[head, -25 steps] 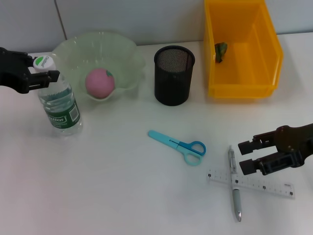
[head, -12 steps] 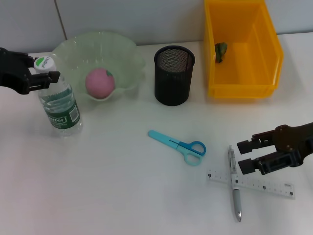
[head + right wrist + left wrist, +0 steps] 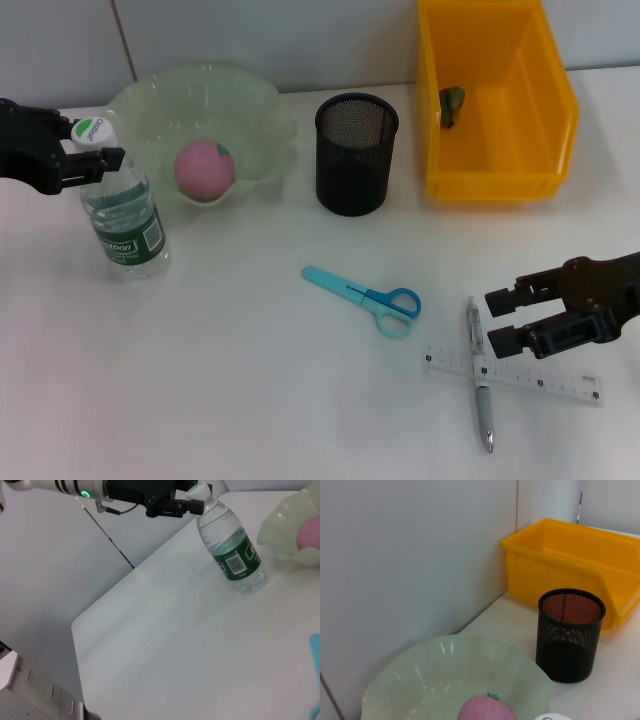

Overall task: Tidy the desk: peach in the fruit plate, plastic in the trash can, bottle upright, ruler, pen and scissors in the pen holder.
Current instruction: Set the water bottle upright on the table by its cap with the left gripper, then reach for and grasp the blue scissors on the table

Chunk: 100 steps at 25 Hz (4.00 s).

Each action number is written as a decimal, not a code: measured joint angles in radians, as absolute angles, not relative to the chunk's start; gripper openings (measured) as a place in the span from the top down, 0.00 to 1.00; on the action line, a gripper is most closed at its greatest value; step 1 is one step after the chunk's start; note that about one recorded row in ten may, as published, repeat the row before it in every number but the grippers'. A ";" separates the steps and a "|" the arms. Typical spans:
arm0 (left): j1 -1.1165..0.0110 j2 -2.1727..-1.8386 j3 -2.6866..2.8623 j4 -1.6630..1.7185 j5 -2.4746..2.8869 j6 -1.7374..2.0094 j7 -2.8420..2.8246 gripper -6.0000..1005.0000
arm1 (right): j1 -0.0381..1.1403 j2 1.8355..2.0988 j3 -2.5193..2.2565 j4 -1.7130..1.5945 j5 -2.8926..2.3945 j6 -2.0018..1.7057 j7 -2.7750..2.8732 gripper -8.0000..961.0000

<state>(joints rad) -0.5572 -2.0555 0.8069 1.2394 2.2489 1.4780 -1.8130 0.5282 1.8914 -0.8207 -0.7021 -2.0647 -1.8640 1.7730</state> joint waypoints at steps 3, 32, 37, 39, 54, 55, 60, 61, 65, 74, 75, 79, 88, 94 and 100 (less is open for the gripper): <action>-0.557 -2.056 0.807 1.239 2.249 1.479 -1.818 0.40 | 0.528 1.891 -0.821 -0.701 -2.065 -1.864 1.773 0.18; -0.547 -2.060 0.735 1.250 2.202 1.500 -1.826 0.19 | 0.526 1.893 -0.822 -0.703 -2.065 -1.868 1.775 0.18; -0.507 -2.021 0.619 1.254 1.932 1.699 -1.821 0.19 | 0.528 1.891 -0.825 -0.704 -2.065 -1.868 1.768 0.18; -0.467 -1.996 0.609 1.223 1.745 1.823 -1.820 0.19 | 0.534 1.890 -0.823 -0.705 -2.065 -1.868 1.761 0.18; -0.421 -2.062 0.847 0.701 1.710 1.884 -1.325 0.20 | 0.557 1.897 -0.829 -0.801 -2.073 -1.895 1.771 0.18; -0.421 -2.062 0.847 0.670 1.713 1.874 -1.286 0.20 | 0.557 1.897 -0.829 -0.801 -2.073 -1.895 1.771 0.18; -0.411 -2.065 0.857 0.587 1.746 1.827 -1.161 0.20 | 0.578 1.918 -0.834 -0.871 -2.135 -1.899 1.813 0.18; -0.411 -2.065 0.857 0.579 1.759 1.817 -1.149 0.20 | 0.586 1.922 -0.834 -0.884 -2.152 -1.900 1.823 0.18; -0.414 -2.066 0.859 0.561 1.793 1.781 -1.127 0.20 | 0.622 1.931 -0.834 -0.914 -2.203 -1.901 1.851 0.18; -0.411 -2.059 0.860 0.569 1.828 1.755 -1.124 0.20 | 0.774 1.951 -0.892 -0.907 -2.334 -1.799 1.946 0.18; -0.411 -2.059 0.860 0.569 1.835 1.748 -1.122 0.20 | 0.793 1.955 -0.912 -0.907 -2.347 -1.782 1.962 0.18; -0.410 -2.060 0.860 0.566 1.846 1.724 -1.117 0.20 | 0.863 1.980 -1.001 -0.906 -2.410 -1.703 2.029 0.18; -0.407 -2.058 0.852 0.570 1.864 1.700 -1.137 0.20 | 1.002 2.054 -1.071 -0.811 -2.562 -1.577 2.066 0.18; -0.407 -2.058 0.858 0.570 1.872 1.688 -1.150 0.20 | 1.047 2.079 -1.214 -0.743 -2.595 -1.409 2.180 0.18; -0.406 -2.059 0.859 0.569 1.874 1.678 -1.151 0.20 | 1.076 2.084 -1.270 -0.687 -2.590 -1.344 2.227 0.18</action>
